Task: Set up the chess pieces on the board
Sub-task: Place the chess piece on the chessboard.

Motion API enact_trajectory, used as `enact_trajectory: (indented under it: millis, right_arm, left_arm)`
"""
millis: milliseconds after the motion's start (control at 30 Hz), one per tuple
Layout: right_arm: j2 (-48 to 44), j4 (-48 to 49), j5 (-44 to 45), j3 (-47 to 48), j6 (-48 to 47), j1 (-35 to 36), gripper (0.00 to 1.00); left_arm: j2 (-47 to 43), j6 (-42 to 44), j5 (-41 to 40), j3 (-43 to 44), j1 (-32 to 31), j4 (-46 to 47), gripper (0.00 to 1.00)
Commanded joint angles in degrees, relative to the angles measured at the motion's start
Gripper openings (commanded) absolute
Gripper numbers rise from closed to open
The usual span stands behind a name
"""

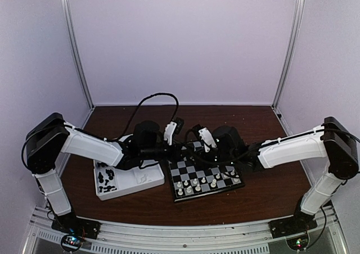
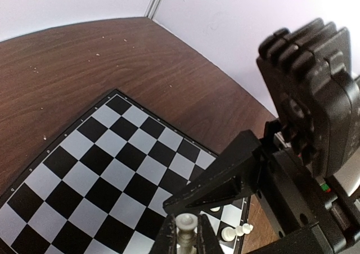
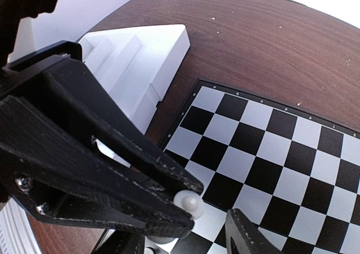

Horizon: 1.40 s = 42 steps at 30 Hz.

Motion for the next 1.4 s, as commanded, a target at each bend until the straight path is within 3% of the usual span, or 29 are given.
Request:
enact_trajectory:
  millis: [0,300,900,1167,1367]
  right_arm:
    - [0.3,2.2,2.2,0.2,0.8,0.4,0.48]
    - [-0.5,0.9,3.3,-0.7,0.3,0.4,0.41]
    - [-1.1,0.4,4.8,-2.2,0.2,0.4,0.41]
    - [-3.8,1.5,3.0,-3.6,-0.2,0.4,0.6]
    - [-9.1,0.0,4.4,-6.5,-1.6,0.3,0.63]
  left_arm:
    - [-1.3,-1.4,1.3,0.4,-0.2,3.4,0.06]
    - [-1.2,-1.2,1.3,0.6,-0.2,2.6,0.06]
    - [-0.8,-0.9,1.7,1.2,-0.2,1.7,0.07]
    - [0.2,4.5,-2.4,1.6,-0.1,-1.9,0.07]
    - [2.2,11.0,-4.4,1.4,-0.2,-3.9,0.07]
